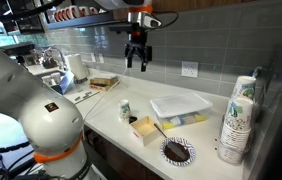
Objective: Remove the white lid from the clear container.
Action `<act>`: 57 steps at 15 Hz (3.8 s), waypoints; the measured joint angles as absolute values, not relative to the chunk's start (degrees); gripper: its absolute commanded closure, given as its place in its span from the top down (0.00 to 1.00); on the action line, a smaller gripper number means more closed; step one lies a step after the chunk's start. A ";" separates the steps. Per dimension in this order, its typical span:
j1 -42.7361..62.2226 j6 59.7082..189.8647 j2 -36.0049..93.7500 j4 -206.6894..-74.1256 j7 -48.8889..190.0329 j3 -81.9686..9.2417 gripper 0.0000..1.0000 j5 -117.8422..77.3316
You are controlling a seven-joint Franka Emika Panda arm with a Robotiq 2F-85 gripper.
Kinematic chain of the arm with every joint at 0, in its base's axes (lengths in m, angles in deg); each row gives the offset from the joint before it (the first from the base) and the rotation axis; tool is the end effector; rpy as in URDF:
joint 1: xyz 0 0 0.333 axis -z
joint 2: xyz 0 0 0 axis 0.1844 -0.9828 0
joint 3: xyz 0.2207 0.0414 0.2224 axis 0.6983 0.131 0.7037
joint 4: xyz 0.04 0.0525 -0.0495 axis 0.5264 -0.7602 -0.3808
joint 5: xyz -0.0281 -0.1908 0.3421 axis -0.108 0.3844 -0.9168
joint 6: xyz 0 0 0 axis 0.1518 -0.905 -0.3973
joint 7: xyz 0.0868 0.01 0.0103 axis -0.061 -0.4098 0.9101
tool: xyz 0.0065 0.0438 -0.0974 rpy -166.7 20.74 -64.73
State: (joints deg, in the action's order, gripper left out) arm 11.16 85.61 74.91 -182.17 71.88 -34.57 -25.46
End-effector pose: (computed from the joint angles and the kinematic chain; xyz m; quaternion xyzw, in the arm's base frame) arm 0.3773 -0.0154 0.5117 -0.9950 0.0522 0.0806 0.0282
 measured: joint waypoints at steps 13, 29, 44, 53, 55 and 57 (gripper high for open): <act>15.02 117.41 59.88 -187.49 75.95 -43.56 1.00 -43.55; 18.06 131.52 40.45 -185.80 79.01 -43.26 1.00 -54.57; 20.72 133.14 32.62 -181.06 79.00 -40.64 0.36 -61.76; 21.18 133.36 32.47 -179.96 79.25 -40.07 0.07 -63.09; 21.17 133.97 32.60 -179.94 79.40 -39.78 0.07 -63.09; 21.04 134.14 33.11 -179.92 79.43 -39.69 0.06 -62.67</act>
